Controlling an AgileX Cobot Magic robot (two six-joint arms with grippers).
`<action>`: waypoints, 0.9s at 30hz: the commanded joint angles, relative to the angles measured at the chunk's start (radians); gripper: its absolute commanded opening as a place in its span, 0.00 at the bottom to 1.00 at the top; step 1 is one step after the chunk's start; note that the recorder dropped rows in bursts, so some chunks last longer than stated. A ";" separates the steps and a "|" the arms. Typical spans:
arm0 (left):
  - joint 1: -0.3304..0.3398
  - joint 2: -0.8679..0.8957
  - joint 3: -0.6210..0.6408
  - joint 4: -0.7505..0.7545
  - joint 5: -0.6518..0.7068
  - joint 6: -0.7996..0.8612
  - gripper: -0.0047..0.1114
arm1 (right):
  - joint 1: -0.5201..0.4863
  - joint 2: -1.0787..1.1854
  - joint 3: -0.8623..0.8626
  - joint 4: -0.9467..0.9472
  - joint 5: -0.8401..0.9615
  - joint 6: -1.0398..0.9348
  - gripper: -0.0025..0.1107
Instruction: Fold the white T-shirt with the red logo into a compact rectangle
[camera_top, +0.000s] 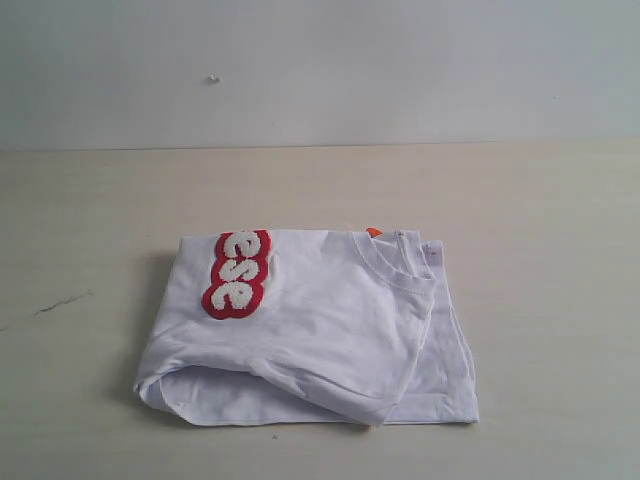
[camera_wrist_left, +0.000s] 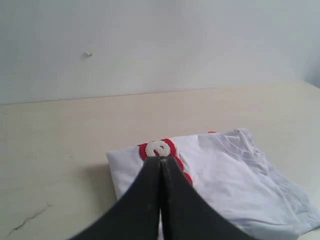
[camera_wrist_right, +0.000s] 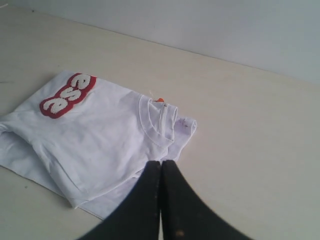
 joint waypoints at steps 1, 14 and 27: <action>0.001 -0.005 0.005 -0.004 -0.010 -0.007 0.04 | -0.006 -0.013 0.003 -0.002 -0.009 0.002 0.02; 0.001 -0.005 0.005 -0.004 -0.010 -0.007 0.04 | -0.006 -0.013 0.003 -0.002 -0.010 0.002 0.02; 0.064 -0.046 0.005 0.087 -0.017 0.067 0.04 | -0.006 -0.013 0.003 -0.002 -0.010 0.002 0.02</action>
